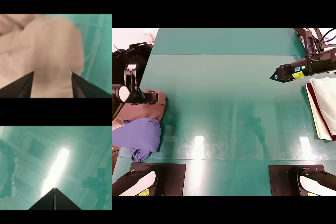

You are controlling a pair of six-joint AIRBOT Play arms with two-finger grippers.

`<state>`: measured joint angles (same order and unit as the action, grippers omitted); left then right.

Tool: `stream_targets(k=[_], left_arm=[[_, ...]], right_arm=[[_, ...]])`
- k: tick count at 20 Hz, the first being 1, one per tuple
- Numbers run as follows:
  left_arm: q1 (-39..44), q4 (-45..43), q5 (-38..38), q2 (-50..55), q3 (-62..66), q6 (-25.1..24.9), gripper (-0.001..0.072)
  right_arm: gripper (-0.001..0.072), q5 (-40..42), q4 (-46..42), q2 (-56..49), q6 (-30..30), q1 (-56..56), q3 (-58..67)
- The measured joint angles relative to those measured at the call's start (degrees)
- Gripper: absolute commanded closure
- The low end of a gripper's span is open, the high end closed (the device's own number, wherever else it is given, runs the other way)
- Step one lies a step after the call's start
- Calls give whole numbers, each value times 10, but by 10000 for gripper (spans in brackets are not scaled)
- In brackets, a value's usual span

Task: Fold the shirts.

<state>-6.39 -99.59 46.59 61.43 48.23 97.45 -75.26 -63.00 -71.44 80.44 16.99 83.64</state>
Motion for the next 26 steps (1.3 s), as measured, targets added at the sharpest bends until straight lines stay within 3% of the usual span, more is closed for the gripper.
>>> stream_targets(k=[6, 7, 8, 9, 14, 19, 26], left_arm=[[-21, 3, -20, 16, -30, 10, 167], [-22, 7, -16, 21, -31, 10, 291], [-23, 12, -9, 24, -32, 11, 617], [-23, 14, -5, 25, -31, 11, 673], [-24, 23, 42, 8, 28, 11, 681], [4, 26, 105, -55, 200, -9, 683], [225, 17, 191, -87, 455, -43, 684]], right_arm=[[694, 0, 1, 0, 6, 1, 0], [694, 0, 1, 0, 6, 1, 0], [695, 0, 2, 0, 7, 1, 0], [694, -1, 3, 0, 7, 1, 0], [695, 0, 3, 14, 7, 0, 0], [695, 39, 4, 77, 8, -29, 0], [695, 102, 4, 178, 8, -112, 0]])
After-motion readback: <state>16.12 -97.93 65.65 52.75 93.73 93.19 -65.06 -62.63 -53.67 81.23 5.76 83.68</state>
